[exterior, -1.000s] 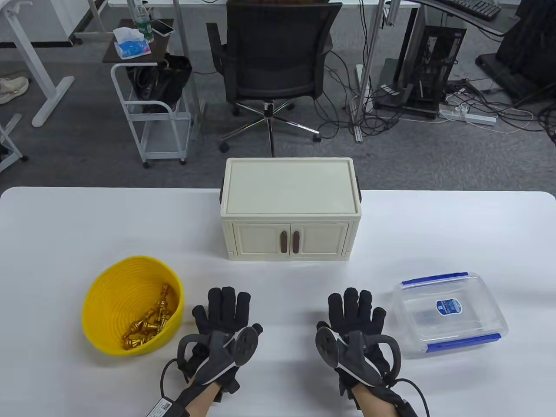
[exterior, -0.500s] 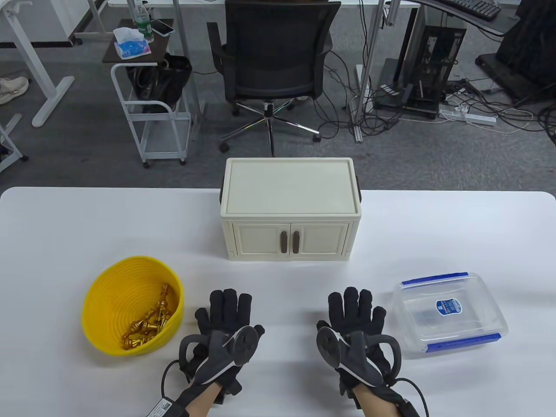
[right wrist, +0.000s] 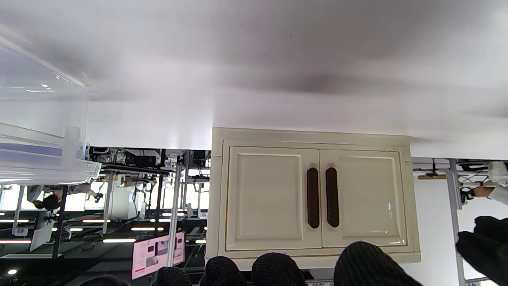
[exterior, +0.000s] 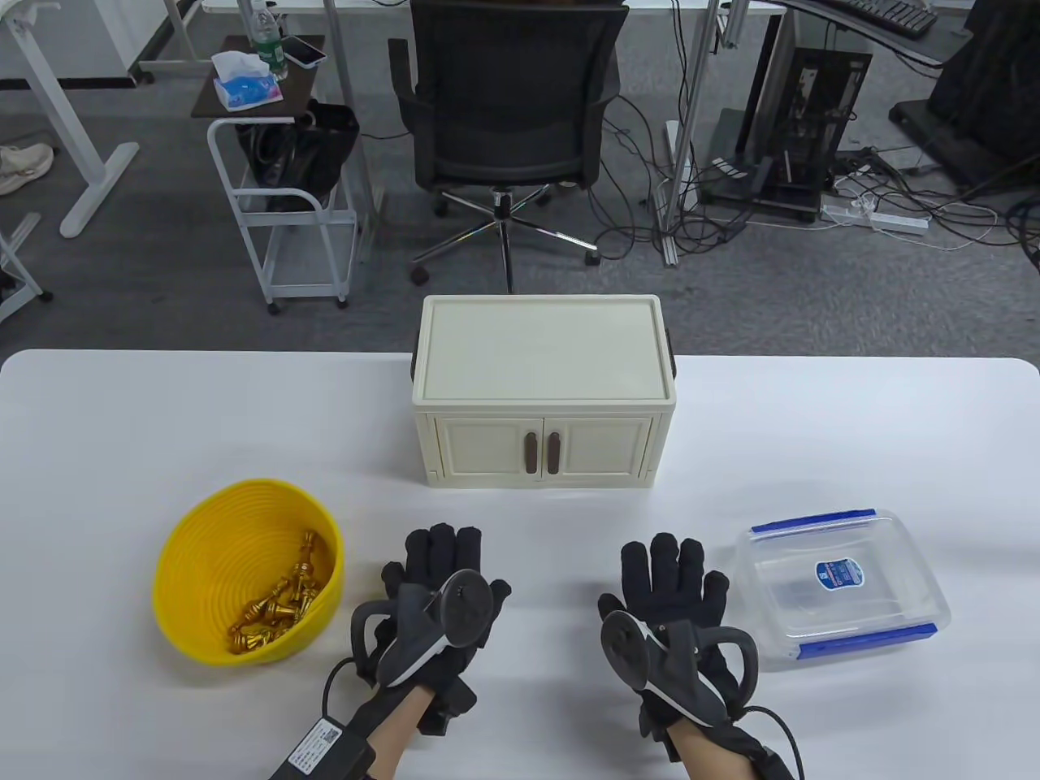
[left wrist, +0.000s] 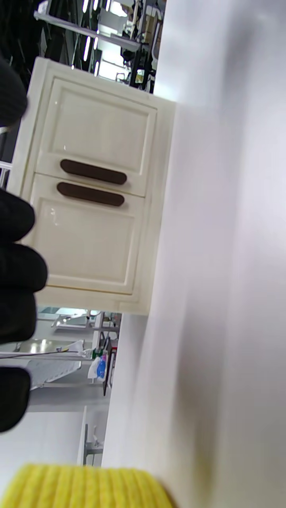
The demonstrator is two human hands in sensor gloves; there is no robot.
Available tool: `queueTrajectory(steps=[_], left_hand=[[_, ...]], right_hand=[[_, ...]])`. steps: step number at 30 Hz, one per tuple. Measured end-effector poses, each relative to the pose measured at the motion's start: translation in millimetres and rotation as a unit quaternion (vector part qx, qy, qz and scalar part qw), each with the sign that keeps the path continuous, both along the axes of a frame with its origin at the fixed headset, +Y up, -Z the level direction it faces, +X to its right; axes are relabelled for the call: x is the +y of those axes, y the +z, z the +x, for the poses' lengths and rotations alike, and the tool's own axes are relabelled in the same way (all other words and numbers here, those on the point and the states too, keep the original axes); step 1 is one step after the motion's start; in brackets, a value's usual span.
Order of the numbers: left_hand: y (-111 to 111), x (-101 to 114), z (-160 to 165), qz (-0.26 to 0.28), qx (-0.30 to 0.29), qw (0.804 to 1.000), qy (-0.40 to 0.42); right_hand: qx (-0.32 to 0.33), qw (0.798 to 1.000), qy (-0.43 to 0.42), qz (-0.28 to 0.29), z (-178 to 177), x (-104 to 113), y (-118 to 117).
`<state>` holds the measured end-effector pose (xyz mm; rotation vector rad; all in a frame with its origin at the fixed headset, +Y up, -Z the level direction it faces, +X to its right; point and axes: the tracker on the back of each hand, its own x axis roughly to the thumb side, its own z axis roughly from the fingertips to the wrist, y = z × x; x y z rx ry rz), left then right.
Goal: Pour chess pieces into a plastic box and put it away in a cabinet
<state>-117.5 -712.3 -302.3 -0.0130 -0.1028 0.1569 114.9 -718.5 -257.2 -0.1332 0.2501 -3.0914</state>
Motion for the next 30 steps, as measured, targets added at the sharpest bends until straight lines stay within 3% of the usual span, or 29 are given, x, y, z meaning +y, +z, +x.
queueTrajectory(steps=[9,16,24,30], left_hand=[[-72,31,35,0.018,0.094,0.989,0.114],[-111,26,57,0.046,0.193,0.973,0.121],[-136,10,66,0.067,0.262,0.955,0.123],[-136,8,65,0.07,0.255,0.957,0.123]], right_hand=[[-0.002,1.0,-0.022,0.016,4,5,1],[-0.005,0.999,-0.035,0.023,10,5,0],[-0.007,0.999,-0.039,0.024,14,3,-2],[-0.008,0.999,-0.04,0.019,15,2,-3]])
